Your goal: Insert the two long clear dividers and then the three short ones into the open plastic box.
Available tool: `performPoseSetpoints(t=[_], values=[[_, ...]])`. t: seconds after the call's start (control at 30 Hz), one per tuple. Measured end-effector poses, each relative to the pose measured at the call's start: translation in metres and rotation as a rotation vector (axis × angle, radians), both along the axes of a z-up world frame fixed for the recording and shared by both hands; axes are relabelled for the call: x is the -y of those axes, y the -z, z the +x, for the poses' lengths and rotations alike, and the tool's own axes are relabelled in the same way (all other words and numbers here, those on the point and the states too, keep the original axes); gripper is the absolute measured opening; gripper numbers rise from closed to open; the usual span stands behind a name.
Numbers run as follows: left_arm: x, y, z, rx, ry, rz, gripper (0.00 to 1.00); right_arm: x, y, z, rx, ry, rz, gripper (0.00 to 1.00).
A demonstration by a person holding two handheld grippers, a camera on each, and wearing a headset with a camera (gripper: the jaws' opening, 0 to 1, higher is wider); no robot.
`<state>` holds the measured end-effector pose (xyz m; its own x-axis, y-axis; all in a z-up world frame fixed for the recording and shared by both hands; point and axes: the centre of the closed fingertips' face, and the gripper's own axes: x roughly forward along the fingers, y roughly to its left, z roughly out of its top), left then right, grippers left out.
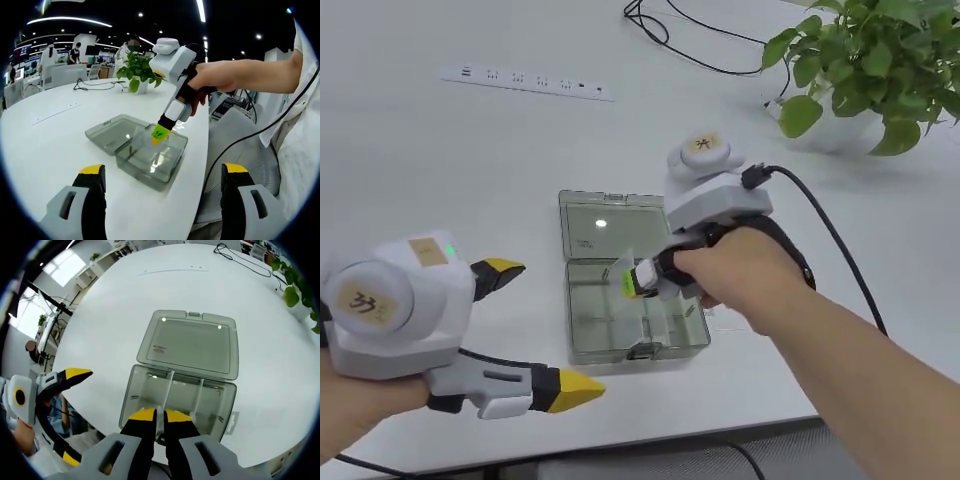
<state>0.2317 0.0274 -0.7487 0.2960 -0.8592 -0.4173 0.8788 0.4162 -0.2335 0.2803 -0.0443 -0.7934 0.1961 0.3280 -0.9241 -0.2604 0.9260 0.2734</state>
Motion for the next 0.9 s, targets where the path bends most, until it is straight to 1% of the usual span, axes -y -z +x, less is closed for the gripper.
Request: performPoseSetpoints(t=[0.3,0.6,0.8,0.9], values=[[0.0015,-0.0024,0.0002,0.002,0.001,-0.005,0.98,-0.0005,0.0001,0.0012,0.003,-0.006,-0.001,0.07],[0.0020,-0.0015,-0.0005,0.000,0.006,-0.001,0.99,-0.0017,-0.0003,0.0032,0.008,-0.021,-0.005,0.07],[0.0016,-0.0007,0.0003,-0.001,0.005,0.002,0.99,-0.0028,0.0000,0.0021,0.016,-0.043,-0.023,0.07],[0.0013,-0.0007,0.0009,-0.002,0.003,0.000,0.99,-0.0025,0.0003,0.0041,0.020,-0.052,-0.030,0.07]])
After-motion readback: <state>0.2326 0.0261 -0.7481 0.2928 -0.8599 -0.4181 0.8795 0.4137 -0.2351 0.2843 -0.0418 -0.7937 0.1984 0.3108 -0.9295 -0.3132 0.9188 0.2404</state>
